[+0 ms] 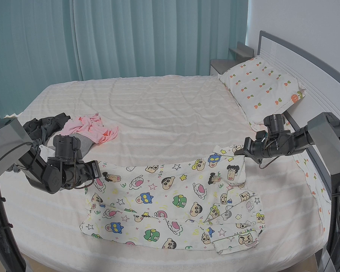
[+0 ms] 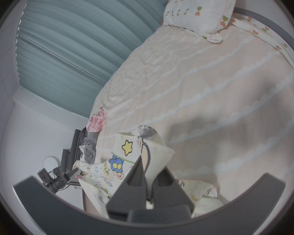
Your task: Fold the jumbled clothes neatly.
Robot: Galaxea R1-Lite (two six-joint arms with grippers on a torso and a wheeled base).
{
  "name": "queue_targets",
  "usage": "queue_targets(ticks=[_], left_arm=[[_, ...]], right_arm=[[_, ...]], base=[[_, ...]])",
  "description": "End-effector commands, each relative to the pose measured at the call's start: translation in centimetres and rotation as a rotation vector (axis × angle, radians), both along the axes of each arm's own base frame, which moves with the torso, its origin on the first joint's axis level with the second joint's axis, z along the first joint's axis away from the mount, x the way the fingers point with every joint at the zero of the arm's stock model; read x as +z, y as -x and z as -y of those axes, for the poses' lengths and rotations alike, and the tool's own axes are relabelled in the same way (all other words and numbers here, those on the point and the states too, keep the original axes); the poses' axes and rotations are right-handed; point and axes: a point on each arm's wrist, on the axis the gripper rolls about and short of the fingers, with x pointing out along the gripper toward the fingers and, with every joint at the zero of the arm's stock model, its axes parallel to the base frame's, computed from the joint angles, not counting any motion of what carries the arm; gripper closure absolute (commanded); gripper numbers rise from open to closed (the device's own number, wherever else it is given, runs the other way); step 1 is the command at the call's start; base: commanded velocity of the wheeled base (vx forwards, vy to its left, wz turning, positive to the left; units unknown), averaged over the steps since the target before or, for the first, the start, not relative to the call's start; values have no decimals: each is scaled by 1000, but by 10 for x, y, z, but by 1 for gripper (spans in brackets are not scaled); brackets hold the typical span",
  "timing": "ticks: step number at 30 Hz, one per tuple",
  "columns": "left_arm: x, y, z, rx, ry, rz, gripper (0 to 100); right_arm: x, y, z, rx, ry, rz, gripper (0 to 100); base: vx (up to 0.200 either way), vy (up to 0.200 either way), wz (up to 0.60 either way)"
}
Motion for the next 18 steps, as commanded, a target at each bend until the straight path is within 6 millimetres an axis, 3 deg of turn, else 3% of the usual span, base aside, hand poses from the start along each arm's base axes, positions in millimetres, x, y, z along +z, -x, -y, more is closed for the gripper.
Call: queue_targets(ticks=[1,6,9,18], left_arm=[[2,-4,2,8,-4,45,100],[2,-4,5,17,-14,55,100],[0,-1,4,17,-16,41,100],[-11,10,3,-3,-40,-9,100]], right_arm=[[30,24,3,33,2,74,100],[29,40,5,65,37,86,100],[30,64,7,119,79,84,100],[25,106,7,224,115,58,100]], base=[[0,0,0],[0,0,0],[0,0,0],[0,0,0]])
